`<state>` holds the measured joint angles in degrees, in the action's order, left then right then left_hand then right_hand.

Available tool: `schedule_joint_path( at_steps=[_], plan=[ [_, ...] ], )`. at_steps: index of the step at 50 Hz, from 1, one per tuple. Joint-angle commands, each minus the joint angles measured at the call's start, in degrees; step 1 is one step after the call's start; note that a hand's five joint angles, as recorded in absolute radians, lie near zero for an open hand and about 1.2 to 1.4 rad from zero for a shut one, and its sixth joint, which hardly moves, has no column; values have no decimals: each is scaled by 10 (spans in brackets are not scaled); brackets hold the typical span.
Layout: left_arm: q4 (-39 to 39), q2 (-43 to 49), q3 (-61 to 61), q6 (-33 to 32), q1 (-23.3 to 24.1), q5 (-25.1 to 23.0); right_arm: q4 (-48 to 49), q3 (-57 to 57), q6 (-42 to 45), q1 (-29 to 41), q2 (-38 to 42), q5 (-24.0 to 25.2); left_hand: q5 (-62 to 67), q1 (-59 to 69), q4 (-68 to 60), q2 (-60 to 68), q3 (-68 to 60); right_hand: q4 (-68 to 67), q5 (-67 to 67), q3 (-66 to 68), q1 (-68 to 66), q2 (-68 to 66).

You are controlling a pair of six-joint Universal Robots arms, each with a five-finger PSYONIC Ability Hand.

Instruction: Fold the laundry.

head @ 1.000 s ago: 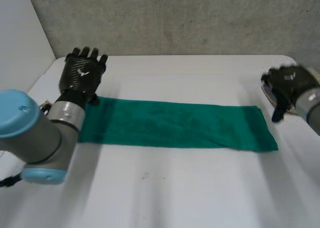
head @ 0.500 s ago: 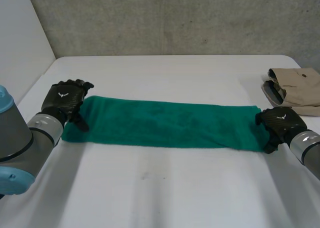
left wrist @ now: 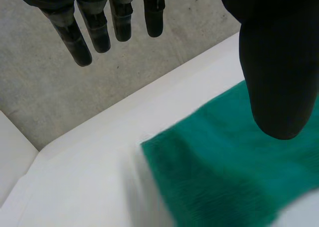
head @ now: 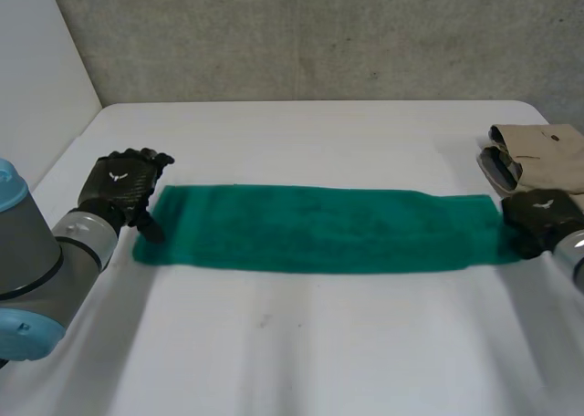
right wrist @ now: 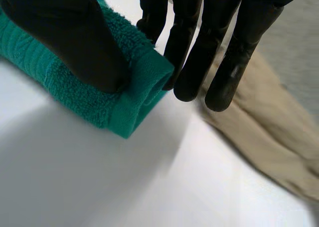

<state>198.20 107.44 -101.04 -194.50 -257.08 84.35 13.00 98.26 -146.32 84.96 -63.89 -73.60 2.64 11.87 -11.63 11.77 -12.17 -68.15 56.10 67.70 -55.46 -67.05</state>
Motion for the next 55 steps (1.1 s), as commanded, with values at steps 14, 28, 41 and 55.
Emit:
schedule_joint_path(
  at_steps=[14, 28, 41, 55],
  plan=[
    [-5, -36, 0, -2, 21, -1, -17, -71, 233, -5, -60, -69, -26, -18, 16, -17, 21, -118, 139, 123, -245, -129],
    [-6, -36, -2, -3, 32, 3, -19, -242, 234, 422, 38, -63, -26, -19, 16, -18, 22, -118, 139, 123, -245, -129],
    [-4, -28, 1, -7, 39, 4, -19, -333, 225, 555, 213, 2, -26, -19, 16, -18, 22, -118, 139, 123, -245, -129],
    [-3, 14, 78, -7, 131, 2, -74, -246, -102, 421, 55, -75, -26, -19, 16, -18, 22, 582, -561, -577, 455, 571]
  ],
)
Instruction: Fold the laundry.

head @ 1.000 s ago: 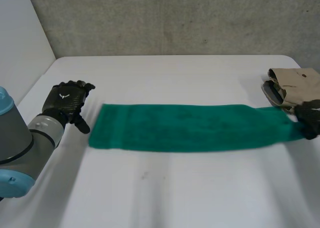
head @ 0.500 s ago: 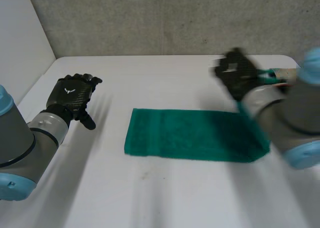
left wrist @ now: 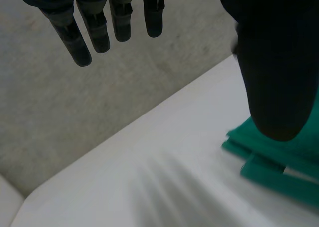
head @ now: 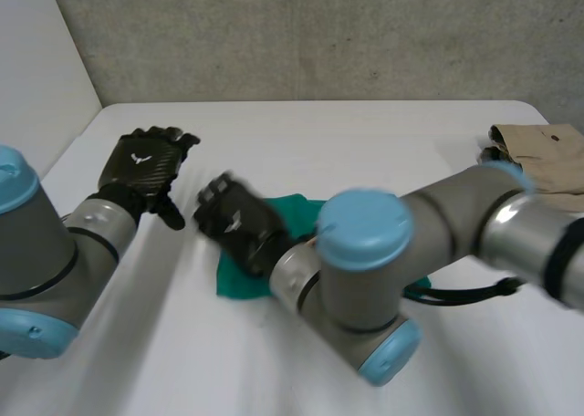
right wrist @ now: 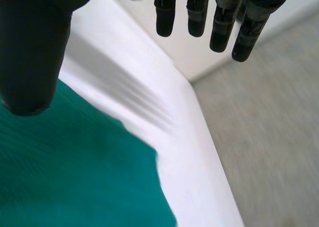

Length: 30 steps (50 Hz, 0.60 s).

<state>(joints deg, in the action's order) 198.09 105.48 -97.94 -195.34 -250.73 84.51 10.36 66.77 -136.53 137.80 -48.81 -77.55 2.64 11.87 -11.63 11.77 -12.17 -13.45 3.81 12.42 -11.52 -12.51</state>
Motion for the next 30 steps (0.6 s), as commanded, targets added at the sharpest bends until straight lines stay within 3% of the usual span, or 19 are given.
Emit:
schedule_joint_path(
  at_steps=[1, 4, 12, 18, 22, 26, 27, 30],
  plan=[
    [-2, 40, 54, 2, 79, 1, -57, 80, -219, -120, -107, -35, -26, -19, 16, -18, 22, 34, -38, -24, 15, 25],
    [-4, 71, 78, 1, 117, 2, -91, 130, -274, -166, -138, -30, -26, -19, 16, -18, 22, 34, -38, -24, 15, 25],
    [-7, 164, 145, 0, 168, 7, -81, 258, -274, -270, -151, -4, -24, -17, 14, -16, 20, 34, -38, -24, 15, 25],
    [-19, 230, 201, -67, 184, 69, -42, 303, -271, -294, -151, 23, -23, -15, 12, -14, 18, -55, 52, 66, -75, -65],
    [-25, 251, 211, -158, 194, 125, -32, 312, -270, -295, -148, 28, -24, -17, 14, -16, 20, -252, 248, 262, -271, -261],
    [-25, 251, 202, -172, 210, 135, -27, 313, -265, -295, -144, 22, -24, -17, 14, -16, 20, -532, 529, 543, -552, -542],
    [-26, 251, 200, -170, 212, 135, -18, 316, -262, -298, -145, 20, -24, -17, 14, -16, 20, -664, 661, 674, -683, -674],
    [-27, 243, 184, -156, 217, 135, 8, 334, -251, -308, -155, 10, -24, -17, 14, -16, 20, -666, 662, 676, -685, -675]
  ],
)
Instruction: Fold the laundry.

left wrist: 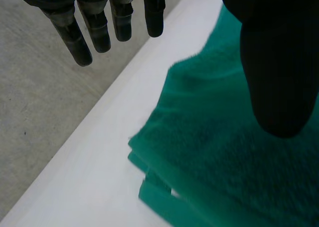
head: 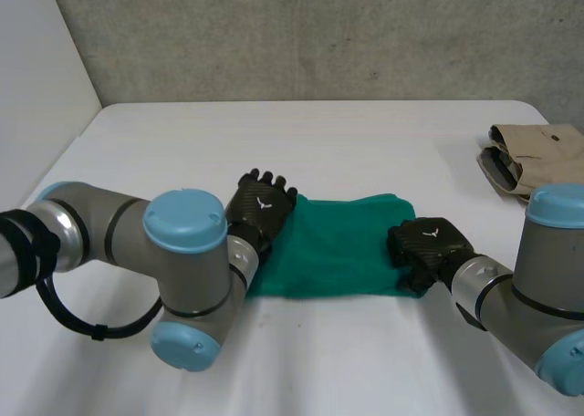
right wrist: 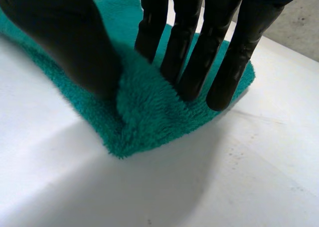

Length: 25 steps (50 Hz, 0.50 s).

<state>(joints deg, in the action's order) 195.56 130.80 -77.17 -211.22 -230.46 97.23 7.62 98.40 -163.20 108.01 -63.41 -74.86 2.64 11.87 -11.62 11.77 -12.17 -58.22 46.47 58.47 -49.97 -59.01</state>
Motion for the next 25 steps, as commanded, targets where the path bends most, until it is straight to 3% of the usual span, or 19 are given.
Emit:
schedule_joint_path(
  at_steps=[1, 14, 18, 21, 25],
  plan=[
    [-2, -13, -27, 7, 14, 8, 41, 22, 20, -13, -15, -19, -24, -17, 14, -16, 20, -218, 235, 215, -300, -210],
    [-53, -149, -61, 136, 8, 1, 11, 48, 256, -33, -96, -34, -26, -19, 16, -18, 22, -218, 235, 215, -300, -210],
    [-54, -181, -69, 150, -14, 2, 6, -2, 285, -25, -98, -76, -26, -19, 16, -18, 22, -218, 235, 215, -300, -210],
    [-54, -198, -72, 152, -34, 4, 5, -46, 287, 18, -96, -98, -26, -19, 16, -18, 22, -218, 235, 215, -300, -210],
    [-53, -210, -74, 153, -53, 8, 15, -104, 296, 124, -69, -85, -26, -19, 16, -18, 22, -218, 235, 215, -300, -210]
  ],
)
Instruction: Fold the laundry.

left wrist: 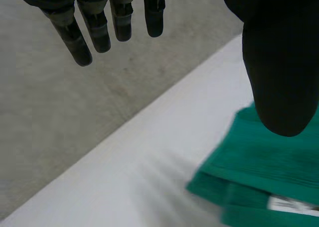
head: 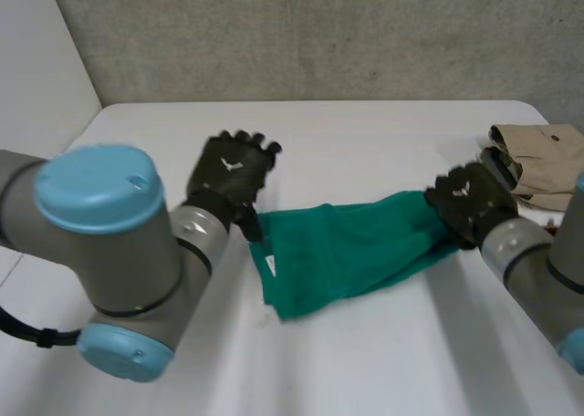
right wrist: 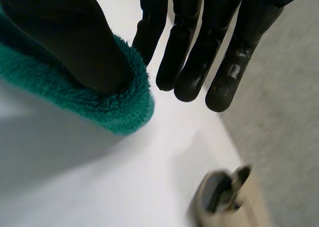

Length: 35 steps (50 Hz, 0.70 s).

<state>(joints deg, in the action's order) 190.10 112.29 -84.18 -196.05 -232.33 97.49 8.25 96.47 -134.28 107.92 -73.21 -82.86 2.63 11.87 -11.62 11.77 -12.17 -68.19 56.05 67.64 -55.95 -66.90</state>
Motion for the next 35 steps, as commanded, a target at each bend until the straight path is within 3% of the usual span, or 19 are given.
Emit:
schedule_joint_path(
  at_steps=[1, 6, 9, 12, 14, 15, 16, 20, 24, 28, 35],
  plan=[
    [2, -26, -4, 1, -40, 6, 10, -97, 12, 144, 42, 2, -26, -19, 16, -18, 22, -118, 139, 124, -241, -131],
    [5, -28, -11, 6, -66, 7, 14, -139, 58, 244, 115, 87, -26, -19, 16, -18, 22, -118, 139, 124, -241, -131],
    [5, -28, -12, 18, -73, 6, 13, -142, 67, 274, 150, 138, -26, -19, 16, -18, 22, -118, 139, 124, -241, -131],
    [5, -28, -12, 33, -75, 5, 12, -145, 63, 280, 170, 154, -26, -19, 16, -18, 22, -82, 103, 88, -204, -95],
    [5, -28, -12, 41, -74, 3, 9, -146, 54, 277, 169, 148, -26, -19, 16, -18, 22, 214, -193, -209, 92, 202],
    [4, -28, -12, 43, -74, 3, 9, -145, 37, 275, 166, 139, -26, -19, 16, -18, 22, 497, -476, -492, 375, 485],
    [4, -27, -12, 45, -73, 2, 9, -145, 23, 274, 163, 133, -26, -19, 16, -18, 22, 582, -561, -576, 459, 569],
    [6, -25, -11, 49, -65, -2, 12, -139, -102, 256, 120, 104, -26, -19, 16, -18, 22, 582, -561, -576, 459, 569],
    [6, -23, -4, 58, -42, -3, 8, -128, -318, 157, 56, 94, -26, -19, 16, -18, 22, 582, -561, -576, 459, 569],
    [5, -9, 2, 66, -19, -3, -24, -139, -449, 110, 54, 100, -26, -19, 16, -18, 22, 582, -561, -576, 459, 569],
    [-9, 25, 4, 71, 18, -7, -125, -209, -457, 101, 132, 97, -22, -15, 12, -14, 18, 582, -561, -576, 459, 569]
  ],
)
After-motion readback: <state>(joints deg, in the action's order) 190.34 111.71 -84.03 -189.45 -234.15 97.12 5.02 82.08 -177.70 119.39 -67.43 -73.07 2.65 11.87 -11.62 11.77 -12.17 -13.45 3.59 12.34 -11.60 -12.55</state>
